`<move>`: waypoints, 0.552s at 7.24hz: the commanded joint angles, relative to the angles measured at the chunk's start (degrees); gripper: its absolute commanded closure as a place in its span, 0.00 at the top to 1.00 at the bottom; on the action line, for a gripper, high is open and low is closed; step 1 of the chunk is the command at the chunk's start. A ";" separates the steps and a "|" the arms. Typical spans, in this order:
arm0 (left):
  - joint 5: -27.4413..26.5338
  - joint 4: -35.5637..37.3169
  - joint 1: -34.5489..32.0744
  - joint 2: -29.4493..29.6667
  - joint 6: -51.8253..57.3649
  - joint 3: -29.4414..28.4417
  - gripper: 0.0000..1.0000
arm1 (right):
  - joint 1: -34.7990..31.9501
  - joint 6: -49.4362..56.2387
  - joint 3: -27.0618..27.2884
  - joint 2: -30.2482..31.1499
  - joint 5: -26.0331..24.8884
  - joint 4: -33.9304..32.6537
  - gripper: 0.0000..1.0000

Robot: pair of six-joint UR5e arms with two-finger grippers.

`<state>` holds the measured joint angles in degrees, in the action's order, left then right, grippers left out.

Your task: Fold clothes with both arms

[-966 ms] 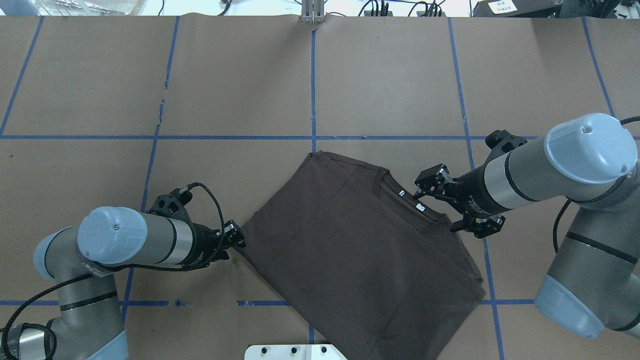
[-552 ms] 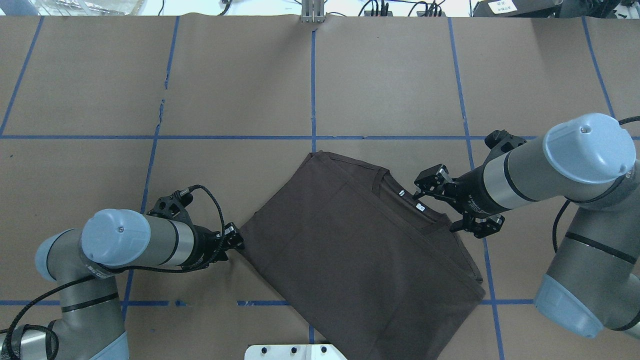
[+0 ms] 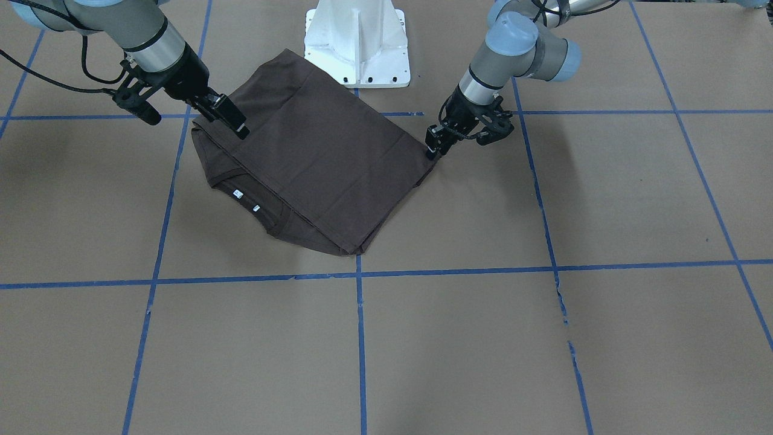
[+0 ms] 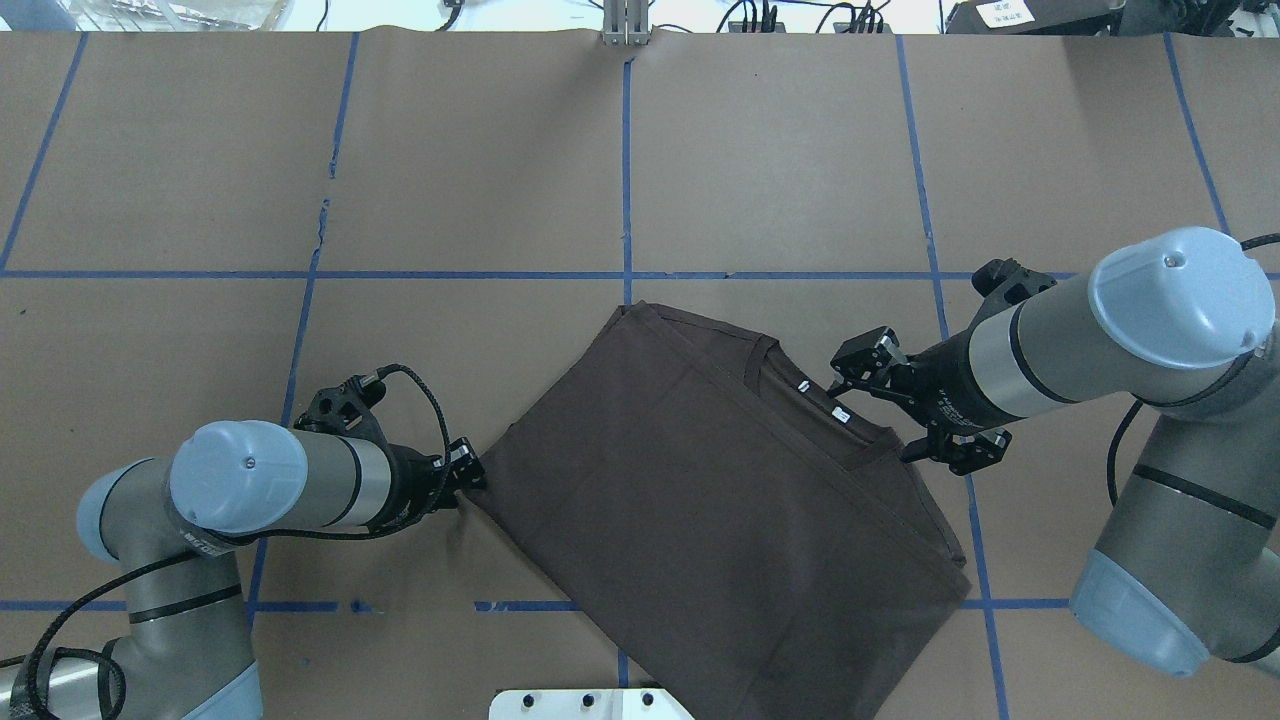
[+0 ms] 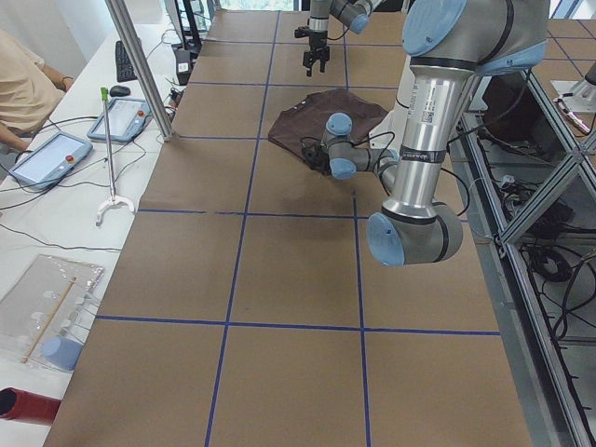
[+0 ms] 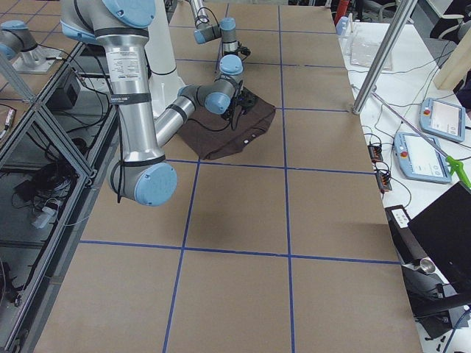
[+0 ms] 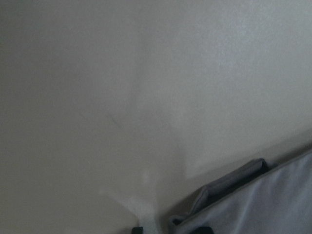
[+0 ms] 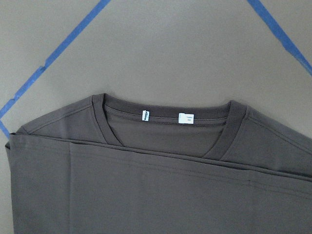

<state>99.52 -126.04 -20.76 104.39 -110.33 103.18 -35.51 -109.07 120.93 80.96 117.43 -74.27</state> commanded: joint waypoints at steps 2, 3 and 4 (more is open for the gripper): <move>-0.21 0.00 -0.68 0.11 0.03 0.78 0.00 | 0.00 0.00 -0.08 0.34 -0.89 0.00 1.00; -0.12 0.26 -2.25 0.11 0.11 1.40 0.00 | 0.17 0.09 -0.26 0.34 -0.89 0.00 1.00; -0.12 2.09 -4.01 0.11 1.42 2.63 0.00 | 0.26 0.17 -0.26 0.08 -0.89 0.00 1.00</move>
<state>99.37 -125.36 -22.92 104.50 -109.89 104.64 -35.37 -108.99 120.74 81.20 116.58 -74.27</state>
